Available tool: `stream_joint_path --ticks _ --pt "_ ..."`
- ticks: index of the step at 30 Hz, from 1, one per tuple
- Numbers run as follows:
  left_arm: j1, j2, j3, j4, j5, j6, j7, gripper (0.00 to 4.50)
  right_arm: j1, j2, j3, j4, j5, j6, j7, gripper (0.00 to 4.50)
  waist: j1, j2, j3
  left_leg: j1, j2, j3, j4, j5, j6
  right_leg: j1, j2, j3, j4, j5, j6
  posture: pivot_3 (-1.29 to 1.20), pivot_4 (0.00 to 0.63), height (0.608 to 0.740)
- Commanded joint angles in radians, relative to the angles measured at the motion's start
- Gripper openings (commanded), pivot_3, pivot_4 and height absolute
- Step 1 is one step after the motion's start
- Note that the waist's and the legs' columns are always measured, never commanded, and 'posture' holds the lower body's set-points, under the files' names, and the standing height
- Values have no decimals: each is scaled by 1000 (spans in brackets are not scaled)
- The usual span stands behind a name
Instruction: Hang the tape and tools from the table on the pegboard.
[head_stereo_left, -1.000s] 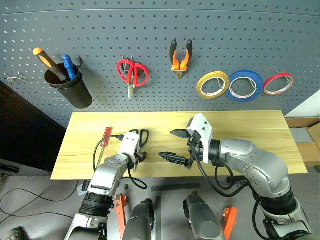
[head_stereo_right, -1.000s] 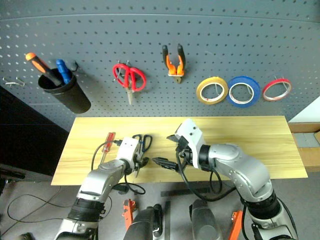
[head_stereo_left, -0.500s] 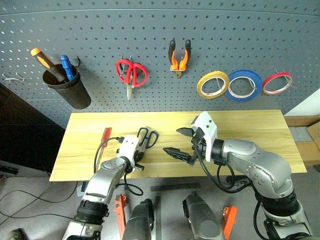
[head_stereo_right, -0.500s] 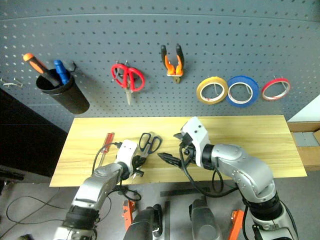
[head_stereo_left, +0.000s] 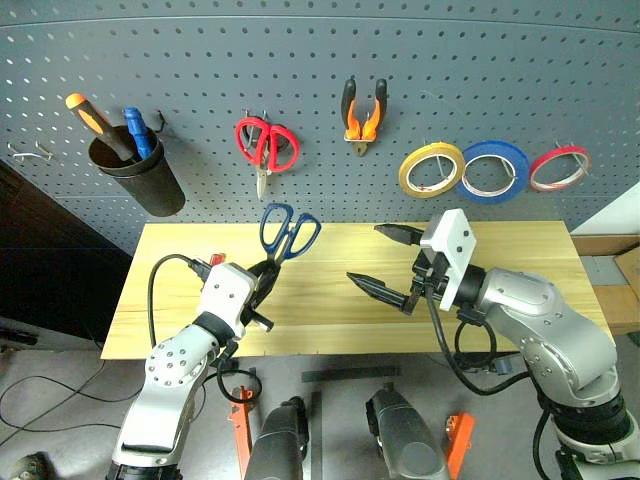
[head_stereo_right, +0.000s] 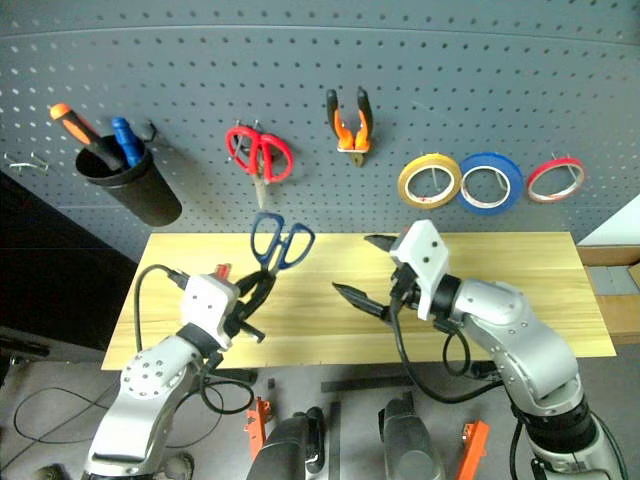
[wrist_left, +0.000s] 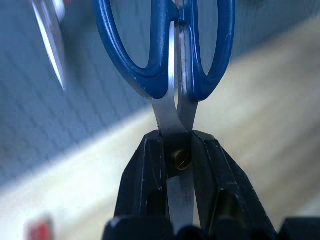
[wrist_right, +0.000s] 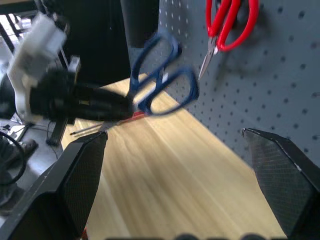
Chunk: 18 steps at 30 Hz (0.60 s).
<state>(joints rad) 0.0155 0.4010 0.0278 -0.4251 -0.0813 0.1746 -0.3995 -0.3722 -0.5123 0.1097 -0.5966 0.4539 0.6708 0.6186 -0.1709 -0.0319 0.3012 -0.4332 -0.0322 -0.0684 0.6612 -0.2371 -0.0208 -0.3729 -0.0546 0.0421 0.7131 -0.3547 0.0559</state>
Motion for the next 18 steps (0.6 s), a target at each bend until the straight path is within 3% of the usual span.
stream_joint_path --ticks 1,10,18 --pt "-69 -27 54 -49 -15 2 59 447 -24 -10 -25 4 2 -49 26 4500 2 0 0 0 0 0 0 0 0 0 0 0 0 0 0 -259 286 740" --pt "-299 -48 95 78 -53 81 93 434 -47 -10 -8 37 -24 -70 29 4500 3 -1 0 0 -1 1 0 0 0 0 1 -3 0 0 0 -263 284 740" --pt "-330 -68 93 144 -80 115 76 343 -52 -5 -8 32 -36 -63 25 4500 1 -1 0 0 0 1 0 0 1 0 1 -3 0 0 0 -280 286 740"
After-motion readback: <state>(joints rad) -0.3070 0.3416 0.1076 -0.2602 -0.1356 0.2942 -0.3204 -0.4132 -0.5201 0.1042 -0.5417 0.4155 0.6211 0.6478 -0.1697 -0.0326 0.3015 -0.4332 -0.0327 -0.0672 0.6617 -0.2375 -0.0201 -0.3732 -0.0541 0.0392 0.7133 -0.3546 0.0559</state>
